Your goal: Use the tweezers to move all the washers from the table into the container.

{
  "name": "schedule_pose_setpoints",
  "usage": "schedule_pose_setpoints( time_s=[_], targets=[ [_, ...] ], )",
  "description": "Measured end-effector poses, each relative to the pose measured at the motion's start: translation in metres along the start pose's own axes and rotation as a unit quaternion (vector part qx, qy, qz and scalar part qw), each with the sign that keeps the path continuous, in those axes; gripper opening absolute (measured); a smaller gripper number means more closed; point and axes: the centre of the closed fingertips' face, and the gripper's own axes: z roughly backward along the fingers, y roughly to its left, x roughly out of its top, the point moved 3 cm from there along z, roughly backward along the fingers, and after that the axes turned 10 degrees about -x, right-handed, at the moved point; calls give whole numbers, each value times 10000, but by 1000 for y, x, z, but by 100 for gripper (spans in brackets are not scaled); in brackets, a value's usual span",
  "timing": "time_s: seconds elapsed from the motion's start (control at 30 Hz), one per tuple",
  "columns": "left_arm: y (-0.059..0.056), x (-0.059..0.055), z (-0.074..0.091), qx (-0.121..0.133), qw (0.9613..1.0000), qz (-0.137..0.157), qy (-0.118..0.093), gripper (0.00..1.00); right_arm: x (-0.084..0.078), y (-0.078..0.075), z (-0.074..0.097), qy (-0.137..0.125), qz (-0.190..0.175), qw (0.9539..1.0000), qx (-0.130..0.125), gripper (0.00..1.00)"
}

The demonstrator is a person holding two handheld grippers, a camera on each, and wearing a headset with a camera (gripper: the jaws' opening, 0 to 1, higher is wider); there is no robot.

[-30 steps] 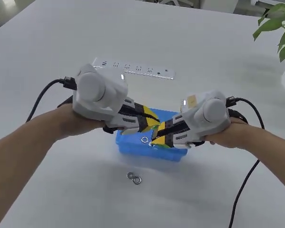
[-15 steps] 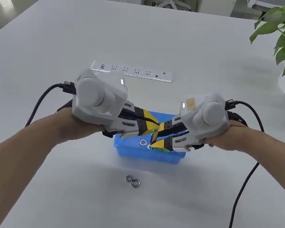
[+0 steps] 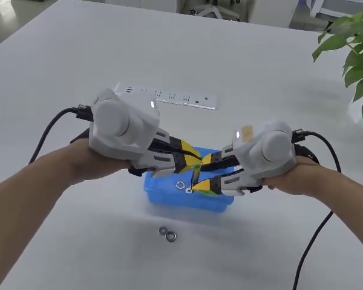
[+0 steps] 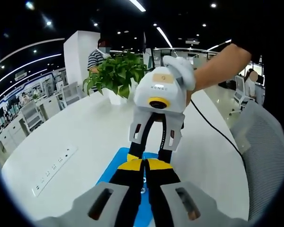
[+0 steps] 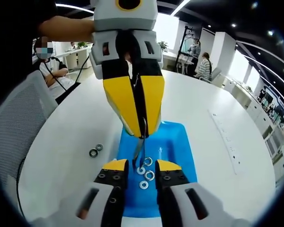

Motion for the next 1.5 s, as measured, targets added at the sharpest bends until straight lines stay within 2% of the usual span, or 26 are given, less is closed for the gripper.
schedule_pose_setpoints(
  time_s=[0.17, 0.47, 0.57, 0.8, 1.0, 1.5],
  targets=[
    [-1, 2, 3, 38, 10000, -14, -1, 5, 3, 1, 9, -24, -82, 9999, -82, 26],
    [-9, 17, 11, 103, 9998, 23, -143, 5, 2, 3, 29, 13, -265, 9991, -346, 36],
    [-13, 19, 13, 81, 9999, 8, -91, 5, 1, 6, 36, 6, -317, 9987, -410, 38],
    [-19, 26, 19, 104, 9999, 11, -65, 5, -2, 11, 51, 11, -435, 9973, -594, 49],
    [-24, 28, 24, 127, 9999, 32, -40, 5, -4, 18, 59, 54, -533, 9962, -686, 59],
    [-39, 31, 37, 149, 9999, 49, -41, 5, -4, 31, 72, 66, -1066, 9903, -884, 80]
  ],
)
